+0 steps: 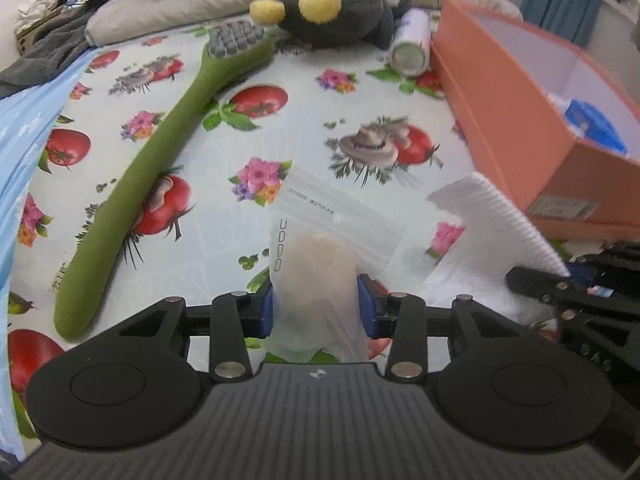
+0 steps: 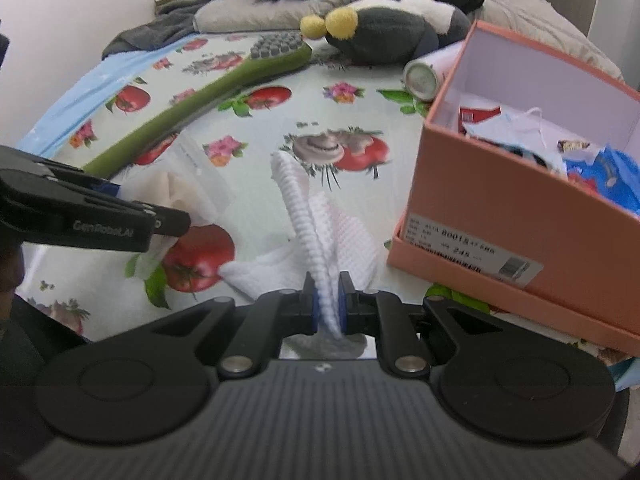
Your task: Organize soft objects
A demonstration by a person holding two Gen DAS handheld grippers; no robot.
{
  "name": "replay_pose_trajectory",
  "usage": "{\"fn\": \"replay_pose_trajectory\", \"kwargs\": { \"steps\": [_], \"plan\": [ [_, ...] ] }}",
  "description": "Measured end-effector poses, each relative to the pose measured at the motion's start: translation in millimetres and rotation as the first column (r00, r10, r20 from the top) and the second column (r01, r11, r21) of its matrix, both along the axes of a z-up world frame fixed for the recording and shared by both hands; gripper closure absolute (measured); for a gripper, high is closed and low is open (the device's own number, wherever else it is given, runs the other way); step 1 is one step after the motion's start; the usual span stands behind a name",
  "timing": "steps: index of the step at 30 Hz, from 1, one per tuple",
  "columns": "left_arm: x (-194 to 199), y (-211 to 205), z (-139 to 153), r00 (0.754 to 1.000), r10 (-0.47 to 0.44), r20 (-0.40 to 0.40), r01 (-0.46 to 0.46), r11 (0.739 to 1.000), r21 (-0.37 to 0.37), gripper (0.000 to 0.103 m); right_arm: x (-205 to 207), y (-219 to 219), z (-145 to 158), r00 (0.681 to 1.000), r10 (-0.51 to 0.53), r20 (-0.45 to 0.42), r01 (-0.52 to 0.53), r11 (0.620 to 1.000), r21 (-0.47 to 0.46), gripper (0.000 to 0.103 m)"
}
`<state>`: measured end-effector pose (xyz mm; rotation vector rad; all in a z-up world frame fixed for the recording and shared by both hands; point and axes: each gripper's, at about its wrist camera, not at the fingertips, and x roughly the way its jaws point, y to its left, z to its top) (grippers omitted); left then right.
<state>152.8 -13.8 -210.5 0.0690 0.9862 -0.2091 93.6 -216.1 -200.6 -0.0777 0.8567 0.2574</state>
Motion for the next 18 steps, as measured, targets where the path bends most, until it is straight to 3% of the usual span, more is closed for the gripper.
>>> {"fn": "replay_pose_trajectory", "kwargs": {
  "steps": [18],
  "plan": [
    [-63,21,85,0.982,0.133,0.132,-0.115,0.984,-0.138,0.056,-29,6,80,0.990,-0.004,0.142,-0.005,0.998,0.063,0.090]
  ]
}}
